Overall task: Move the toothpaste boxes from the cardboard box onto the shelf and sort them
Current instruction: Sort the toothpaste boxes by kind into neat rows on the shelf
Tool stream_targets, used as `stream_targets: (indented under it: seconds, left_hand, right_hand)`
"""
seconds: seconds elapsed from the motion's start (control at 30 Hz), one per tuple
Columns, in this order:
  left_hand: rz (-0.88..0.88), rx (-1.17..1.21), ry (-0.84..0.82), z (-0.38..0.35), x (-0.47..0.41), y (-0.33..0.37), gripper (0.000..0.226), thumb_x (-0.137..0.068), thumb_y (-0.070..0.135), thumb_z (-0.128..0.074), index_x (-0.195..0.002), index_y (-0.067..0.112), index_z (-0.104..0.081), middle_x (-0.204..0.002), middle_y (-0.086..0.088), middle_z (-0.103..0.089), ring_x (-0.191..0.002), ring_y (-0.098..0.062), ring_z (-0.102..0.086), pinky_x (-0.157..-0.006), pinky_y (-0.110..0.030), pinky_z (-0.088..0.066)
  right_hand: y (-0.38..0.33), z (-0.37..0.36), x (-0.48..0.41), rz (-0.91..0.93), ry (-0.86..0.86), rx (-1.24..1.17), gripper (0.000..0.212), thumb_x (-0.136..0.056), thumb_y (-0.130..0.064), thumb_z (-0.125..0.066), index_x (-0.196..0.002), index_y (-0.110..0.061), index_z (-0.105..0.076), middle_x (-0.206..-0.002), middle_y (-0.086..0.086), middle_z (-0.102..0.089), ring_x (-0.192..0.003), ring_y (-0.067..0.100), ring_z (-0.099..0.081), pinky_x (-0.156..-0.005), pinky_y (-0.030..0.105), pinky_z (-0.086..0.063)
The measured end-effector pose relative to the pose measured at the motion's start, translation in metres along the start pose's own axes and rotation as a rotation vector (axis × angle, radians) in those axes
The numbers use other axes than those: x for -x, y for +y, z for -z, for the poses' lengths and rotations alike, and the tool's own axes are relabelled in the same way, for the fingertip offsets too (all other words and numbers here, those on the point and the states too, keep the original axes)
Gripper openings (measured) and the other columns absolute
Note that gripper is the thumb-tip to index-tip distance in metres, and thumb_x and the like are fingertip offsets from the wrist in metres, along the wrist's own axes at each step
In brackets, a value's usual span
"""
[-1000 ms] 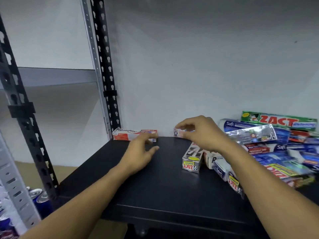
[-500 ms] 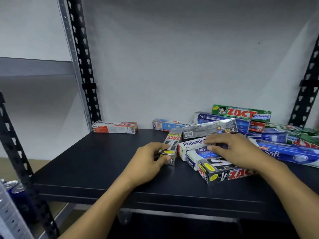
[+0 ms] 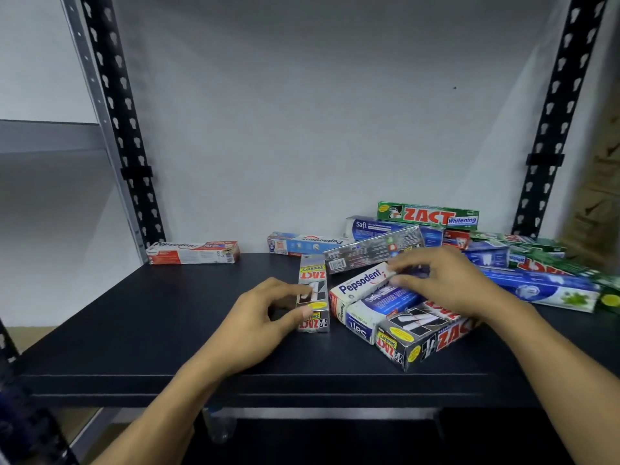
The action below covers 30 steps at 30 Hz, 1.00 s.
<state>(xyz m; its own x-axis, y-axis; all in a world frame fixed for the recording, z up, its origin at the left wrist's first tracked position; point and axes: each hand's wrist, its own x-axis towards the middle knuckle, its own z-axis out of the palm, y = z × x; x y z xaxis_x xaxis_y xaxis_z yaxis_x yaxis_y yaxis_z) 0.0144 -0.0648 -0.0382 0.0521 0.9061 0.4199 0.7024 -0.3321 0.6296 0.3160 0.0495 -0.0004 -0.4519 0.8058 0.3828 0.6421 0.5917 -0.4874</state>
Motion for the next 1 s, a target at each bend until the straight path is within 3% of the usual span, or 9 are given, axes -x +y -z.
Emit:
stream_targets:
  seconds: [0.07,0.17,0.3,0.43,0.53,0.63,0.77,0.87,1.0]
  left_hand:
    - [-0.002,0.032,0.059,-0.003,-0.005,-0.002,0.033,-0.087,0.049,-0.067,-0.119,0.041,-0.067,-0.116,0.021,-0.061,-0.111,0.004,-0.060,-0.097,-0.025,-0.049]
    - [-0.037,-0.005,0.162,-0.011,-0.018,0.002,0.027,-0.090,0.047,-0.065,-0.115,0.039,-0.068,-0.121,0.022,-0.059,-0.116,0.006,-0.054,-0.098,-0.019,-0.043]
    - [-0.045,-0.039,0.128,-0.024,-0.054,0.019,0.026,-0.091,0.032,-0.068,-0.117,0.036,-0.067,-0.122,0.019,-0.060,-0.113,0.007,-0.054,-0.091,-0.009,-0.039]
    - [-0.012,-0.128,0.050,-0.033,-0.100,0.024,0.037,-0.091,0.027,-0.068,-0.126,0.035,-0.061,-0.130,0.010,-0.057,-0.121,-0.005,-0.052,-0.093,-0.019,-0.037]
    - [-0.006,-0.204,0.001,-0.034,-0.128,0.022,0.051,-0.091,0.025,-0.070,-0.138,0.031,-0.052,-0.143,0.003,-0.051,-0.133,-0.014,-0.046,-0.105,-0.027,-0.037]
    - [0.037,-0.196,-0.097,-0.039,-0.145,0.013,0.064,-0.090,0.025,-0.072,-0.146,0.032,-0.044,-0.148,0.004,-0.049,-0.136,-0.016,-0.044,-0.110,-0.032,-0.035]
    - [-0.017,-0.167,-0.072,-0.052,-0.151,-0.002,0.051,-0.093,0.015,-0.066,-0.139,0.031,-0.052,-0.137,0.005,-0.057,-0.125,-0.013,-0.051,-0.104,-0.028,-0.040]
    - [-0.083,-0.150,0.012,-0.051,-0.149,-0.003,0.047,-0.090,0.009,-0.068,-0.130,0.030,-0.057,-0.130,0.005,-0.059,-0.120,-0.012,-0.052,-0.104,-0.032,-0.042]
    - [-0.214,-0.190,0.158,-0.044,-0.139,0.001,0.045,-0.082,0.008,-0.077,-0.121,0.030,-0.065,-0.122,0.007,-0.055,-0.115,-0.010,-0.048,-0.098,-0.027,-0.041]
  right_hand:
    - [0.006,0.005,-0.005,-0.032,0.233,0.040,0.029,-0.087,-0.027,-0.074,-0.116,-0.030,-0.072,-0.103,-0.009,-0.071,-0.092,0.000,-0.061,-0.085,0.028,-0.053]
    - [0.021,0.015,-0.019,-0.143,0.423,0.056,0.041,-0.088,-0.026,-0.074,-0.128,-0.021,-0.065,-0.113,0.003,-0.068,-0.094,0.015,-0.062,-0.089,0.033,-0.051]
    - [0.033,0.014,-0.036,-0.256,0.303,0.110,0.064,-0.085,-0.045,-0.074,-0.140,-0.020,-0.053,-0.134,0.008,-0.045,-0.115,0.026,-0.054,-0.102,0.039,-0.045]
    - [0.042,0.004,-0.039,-0.200,0.336,0.078,0.054,-0.083,-0.034,-0.078,-0.132,-0.018,-0.061,-0.121,0.000,-0.037,-0.113,0.023,-0.051,-0.099,0.036,-0.047]
    - [0.045,0.006,-0.034,-0.140,0.400,-0.038,0.042,-0.082,-0.024,-0.080,-0.122,-0.026,-0.067,-0.117,-0.003,-0.044,-0.100,0.017,-0.057,-0.077,0.016,-0.044]
    - [0.042,0.009,-0.027,-0.041,0.377,-0.137,0.038,-0.083,-0.020,-0.079,-0.117,-0.034,-0.068,-0.122,-0.006,-0.058,-0.104,0.010,-0.061,-0.080,0.019,-0.050]
    - [0.030,0.011,-0.016,-0.049,0.284,-0.305,0.039,-0.086,-0.015,-0.075,-0.114,-0.041,-0.067,-0.098,-0.011,-0.072,-0.088,-0.007,-0.067,-0.067,0.012,-0.055]
    - [0.024,0.015,-0.012,-0.025,0.291,-0.420,0.039,-0.081,-0.008,-0.079,-0.105,-0.039,-0.072,-0.099,-0.006,-0.075,-0.089,0.002,-0.071,-0.078,0.023,-0.059]
    - [0.016,0.017,-0.004,0.049,0.170,-0.525,0.025,-0.082,-0.001,-0.076,-0.099,-0.019,-0.076,-0.096,-0.004,-0.077,-0.093,0.012,-0.073,-0.087,0.036,-0.059]
